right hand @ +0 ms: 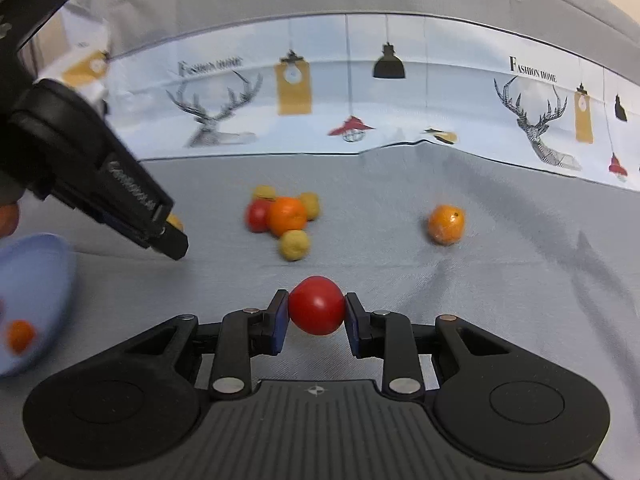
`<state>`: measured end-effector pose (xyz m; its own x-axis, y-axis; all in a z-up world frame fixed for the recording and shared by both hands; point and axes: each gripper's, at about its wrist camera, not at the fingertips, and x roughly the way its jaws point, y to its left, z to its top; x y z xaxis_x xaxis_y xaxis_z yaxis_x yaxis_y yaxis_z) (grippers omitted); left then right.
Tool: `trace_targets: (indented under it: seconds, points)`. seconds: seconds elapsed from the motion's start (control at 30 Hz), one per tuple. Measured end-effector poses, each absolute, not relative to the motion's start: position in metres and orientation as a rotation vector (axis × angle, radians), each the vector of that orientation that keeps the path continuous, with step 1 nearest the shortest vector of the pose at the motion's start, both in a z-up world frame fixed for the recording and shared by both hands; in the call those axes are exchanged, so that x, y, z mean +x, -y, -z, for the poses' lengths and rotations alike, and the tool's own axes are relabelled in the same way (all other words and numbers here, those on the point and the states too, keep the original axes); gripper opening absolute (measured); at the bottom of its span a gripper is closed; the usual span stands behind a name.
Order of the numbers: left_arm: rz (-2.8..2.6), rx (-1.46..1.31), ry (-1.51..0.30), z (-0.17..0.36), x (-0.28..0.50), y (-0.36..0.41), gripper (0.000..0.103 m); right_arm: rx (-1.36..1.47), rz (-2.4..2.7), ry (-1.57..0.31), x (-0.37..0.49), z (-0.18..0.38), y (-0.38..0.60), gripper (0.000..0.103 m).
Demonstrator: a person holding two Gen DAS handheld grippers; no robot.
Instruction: Organize fruits
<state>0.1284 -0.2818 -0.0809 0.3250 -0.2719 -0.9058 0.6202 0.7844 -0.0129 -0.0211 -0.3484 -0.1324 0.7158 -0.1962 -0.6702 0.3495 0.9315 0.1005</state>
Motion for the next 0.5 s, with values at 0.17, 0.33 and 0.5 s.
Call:
trace_targets:
  seconds: [0.17,0.33,0.5]
  points:
    - [0.565,0.337,-1.080,0.040,0.083,0.214,0.027,0.244,0.228,-0.703,-0.053,0.094,0.313,0.031]
    - [0.497,0.303,-1.070,0.011,0.051,0.144,0.027,0.229,0.140,-0.683,-0.076,0.054,0.266,0.031]
    - [0.433,0.291,-1.044,-0.009,0.024,0.079,0.027,0.249,0.033,-0.672,-0.091,0.018,0.219,0.031]
